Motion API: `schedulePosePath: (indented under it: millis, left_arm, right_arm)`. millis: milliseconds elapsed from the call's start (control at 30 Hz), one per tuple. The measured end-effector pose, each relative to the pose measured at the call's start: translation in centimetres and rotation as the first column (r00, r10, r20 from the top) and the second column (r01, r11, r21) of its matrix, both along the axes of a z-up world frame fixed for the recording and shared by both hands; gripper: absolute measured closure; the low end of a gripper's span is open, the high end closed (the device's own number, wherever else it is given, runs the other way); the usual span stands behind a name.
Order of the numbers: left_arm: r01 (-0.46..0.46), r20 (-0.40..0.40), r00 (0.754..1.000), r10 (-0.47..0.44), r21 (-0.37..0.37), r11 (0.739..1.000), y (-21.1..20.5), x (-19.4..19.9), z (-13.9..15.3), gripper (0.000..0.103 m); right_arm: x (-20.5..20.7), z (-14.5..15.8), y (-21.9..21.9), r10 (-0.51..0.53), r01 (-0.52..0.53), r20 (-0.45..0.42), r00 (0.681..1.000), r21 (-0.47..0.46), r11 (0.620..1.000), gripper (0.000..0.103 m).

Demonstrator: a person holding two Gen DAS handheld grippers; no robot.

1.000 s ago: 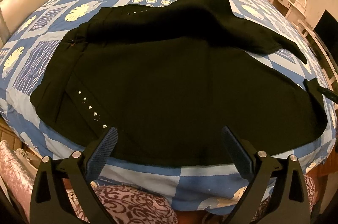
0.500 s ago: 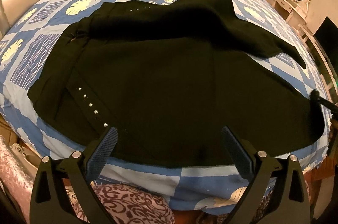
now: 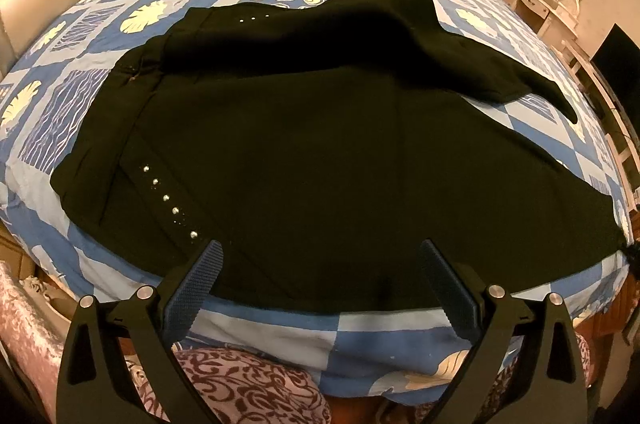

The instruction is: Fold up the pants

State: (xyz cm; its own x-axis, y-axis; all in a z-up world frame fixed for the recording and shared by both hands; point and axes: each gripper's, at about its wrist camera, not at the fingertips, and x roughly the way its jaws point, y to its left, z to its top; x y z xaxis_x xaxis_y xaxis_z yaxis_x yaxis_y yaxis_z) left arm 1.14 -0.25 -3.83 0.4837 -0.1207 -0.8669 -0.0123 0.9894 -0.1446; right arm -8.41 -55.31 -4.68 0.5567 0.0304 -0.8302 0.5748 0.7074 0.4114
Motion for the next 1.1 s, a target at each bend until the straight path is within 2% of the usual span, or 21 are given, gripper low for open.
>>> schedulePosePath:
  millis: [100, 167, 233, 300, 367, 433, 467, 567, 733, 833, 900, 967, 1100]
  left_arm:
    - [-0.003, -0.002, 1.0, 0.003, -0.021, 1.0, 0.3, 0.0, 0.0, 0.005]
    - [-0.008, -0.002, 1.0, 0.008, -0.044, 0.999, 0.7, 0.0, 0.2, 0.005]
    - [-0.009, 0.004, 1.0, 0.009, -0.07, 0.997, 1.1, 0.0, 0.5, 0.005]
    - [0.001, 0.017, 1.0, 0.001, -0.096, 0.995, 1.7, 0.2, 1.0, 0.005]
    - [0.015, 0.029, 1.0, -0.012, -0.088, 0.996, 2.2, 0.5, 1.6, 0.005]
    - [0.043, 0.063, 0.997, -0.038, -0.081, 0.996, 3.0, 0.9, 2.6, 0.005]
    - [0.067, 0.084, 0.995, -0.06, -0.079, 0.995, 3.4, 1.1, 3.1, 0.005]
    - [0.101, 0.111, 0.989, -0.095, -0.05, 0.994, 4.8, 2.1, 4.1, 0.005]
    - [0.07, 0.133, 0.989, -0.068, -0.016, 0.997, 10.8, 6.8, 5.3, 0.005]
    - [0.046, 0.132, 0.99, -0.043, -0.023, 0.999, 15.1, 10.9, 5.3, 0.005]
    - [0.005, 0.11, 0.994, 0.0, -0.042, 0.999, 18.6, 14.5, 4.7, 0.005]
    - [0.01, 0.077, 0.997, -0.004, -0.073, 0.997, 21.4, 18.1, 3.4, 0.005]
    - [0.002, 0.009, 1.0, -0.002, -0.059, 0.998, 24.5, 23.5, -0.1, 0.005]
  right_arm:
    - [-2.2, -1.2, -1.6, -0.077, 0.065, 0.079, 0.994, 0.142, 0.988, 0.085]
    - [-3.4, -1.1, -2.3, -0.119, 0.105, 0.08, 0.99, 0.159, 0.982, 0.081]
    - [-4.1, -0.1, -2.9, -0.148, 0.141, 0.056, 0.987, 0.117, 0.983, 0.072]
    - [-4.6, 2.0, -3.0, -0.175, 0.175, 0.026, 0.984, -0.011, 0.984, 0.051]
    - [-4.4, 3.9, -2.5, -0.15, 0.154, 0.063, 0.987, -0.062, 0.986, 0.048]
    - [-3.4, 5.6, -1.5, -0.097, 0.105, 0.094, 0.991, -0.09, 0.99, 0.041]
    - [-2.4, 6.6, -0.3, -0.052, 0.064, 0.11, 0.993, -0.106, 0.992, 0.033]
    - [1.8, 9.1, 4.2, 0.099, -0.079, 0.138, 0.985, -0.143, 0.987, 0.028]
    - [9.7, 11.1, 13.4, 0.347, -0.326, 0.161, 0.924, -0.143, 0.935, 0.024]
    - [14.4, 11.9, 20.3, 0.488, -0.464, 0.171, 0.856, -0.162, 0.871, 0.023]
    - [16.1, 12.1, 23.3, 0.542, -0.518, 0.178, 0.821, -0.165, 0.839, 0.02]
    - [17.9, 12.0, 26.5, 0.589, -0.568, 0.184, 0.786, -0.159, 0.808, 0.02]
    - [19.8, 11.0, 30.6, 0.637, -0.623, 0.187, 0.748, -0.132, 0.771, 0.019]
